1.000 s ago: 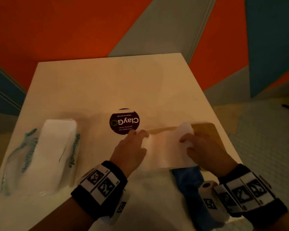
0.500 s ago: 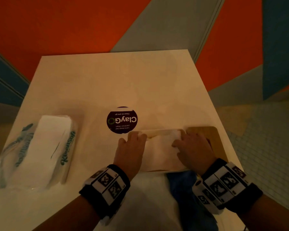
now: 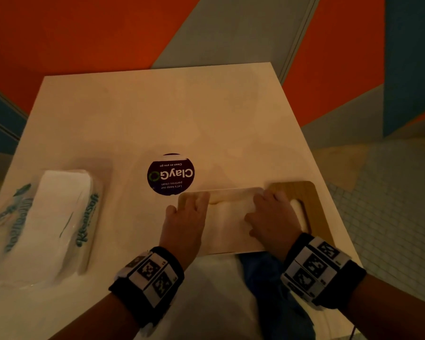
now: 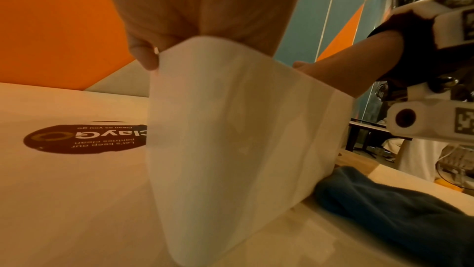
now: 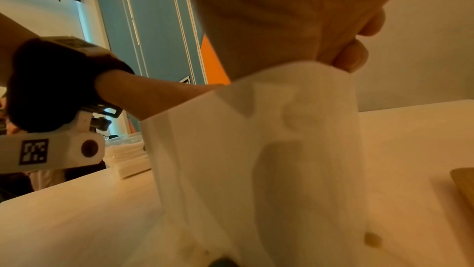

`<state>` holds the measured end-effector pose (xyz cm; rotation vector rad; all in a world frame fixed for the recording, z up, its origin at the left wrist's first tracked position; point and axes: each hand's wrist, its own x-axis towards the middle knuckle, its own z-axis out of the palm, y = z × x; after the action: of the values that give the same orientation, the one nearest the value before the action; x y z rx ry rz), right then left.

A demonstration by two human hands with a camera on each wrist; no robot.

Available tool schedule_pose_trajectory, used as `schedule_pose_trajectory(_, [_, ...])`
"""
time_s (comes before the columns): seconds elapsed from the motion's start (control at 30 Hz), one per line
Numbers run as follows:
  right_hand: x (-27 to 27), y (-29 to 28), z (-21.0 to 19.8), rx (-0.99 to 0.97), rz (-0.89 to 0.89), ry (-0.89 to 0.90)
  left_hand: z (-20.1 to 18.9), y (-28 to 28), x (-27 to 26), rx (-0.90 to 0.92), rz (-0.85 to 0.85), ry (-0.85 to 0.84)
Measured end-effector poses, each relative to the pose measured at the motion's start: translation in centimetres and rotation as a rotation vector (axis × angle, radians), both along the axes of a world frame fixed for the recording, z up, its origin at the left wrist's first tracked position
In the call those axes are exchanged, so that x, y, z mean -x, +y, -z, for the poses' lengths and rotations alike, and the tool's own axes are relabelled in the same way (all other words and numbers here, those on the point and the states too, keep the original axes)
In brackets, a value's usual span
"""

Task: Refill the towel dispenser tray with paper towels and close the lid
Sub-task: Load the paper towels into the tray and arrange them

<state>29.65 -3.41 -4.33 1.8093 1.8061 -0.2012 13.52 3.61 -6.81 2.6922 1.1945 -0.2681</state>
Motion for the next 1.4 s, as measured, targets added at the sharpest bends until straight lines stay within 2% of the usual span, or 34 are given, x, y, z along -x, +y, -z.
schedule_pose_trajectory(0.13, [-0.1, 0.0, -0.8, -0.038, 0.018, 0.035, -0.3, 0.1, 0.2, 0.024, -0.013, 0.018])
schedule_pose_trajectory(0.2, [-0.3, -0.3, -1.4, -0.117, 0.023, 0.059, -0.7, 0.2, 0.4, 0.030, -0.009, 0.033])
schedule_pose_trajectory(0.27, [-0.5, -0.8, -1.5, -0.186, -0.001, 0.113, -1.4, 0.3, 0.4, -0.018, -0.004, 0.021])
schedule_pose_trajectory(0.33, [-0.3, -0.8, -2.4, -0.214, -0.105, 0.142, -2.2, 0.4, 0.6, -0.018, -0.012, 0.019])
schedule_pose_trajectory(0.4, [0.4, -0.4, -2.9, -0.104, -0.173, 0.187, -2.7, 0.4, 0.4, -0.086, 0.066, -0.030])
schedule_pose_trajectory(0.43, [0.6, -0.2, -2.5, -0.049, -0.195, 0.216, -2.9, 0.3, 0.1, -0.121, 0.160, -0.037])
schedule_pose_trajectory(0.53, [1.2, 0.7, -1.2, 0.146, -0.209, 0.154, -2.5, 0.3, -0.8, 0.108, 0.440, 0.133])
schedule_pose_trajectory(0.57, [1.5, 1.1, -1.0, 0.163, -0.224, 0.118, -2.2, 0.5, -1.1, 0.189, 0.472, 0.218])
schedule_pose_trajectory(0.63, [1.6, 1.5, -0.4, 0.209, -0.199, 0.084, -1.9, 0.8, -1.3, 0.238, 0.494, 0.365])
schedule_pose_trajectory(0.73, [1.4, 1.7, 0.1, 0.244, -0.171, 0.068, -0.8, 1.2, -1.0, 0.204, 0.520, 0.473])
schedule_pose_trajectory(0.97, [1.1, 2.0, 0.9, 0.201, -0.144, 0.091, -0.4, 1.2, -0.8, 0.183, 0.475, 0.457])
schedule_pose_trajectory(1.13, [0.5, 1.7, 0.9, 0.191, -0.168, 0.089, -0.8, 0.9, -0.3, 0.013, 0.420, 0.470])
schedule_pose_trajectory(1.3, [0.7, 1.3, 0.9, 0.191, -0.157, 0.053, -0.8, 0.7, -0.5, -0.065, 0.456, 0.603])
schedule_pose_trajectory(1.4, [0.5, 1.5, 0.7, 0.192, -0.125, 0.092, -1.1, 1.2, -0.2, -0.018, 0.444, 0.483])
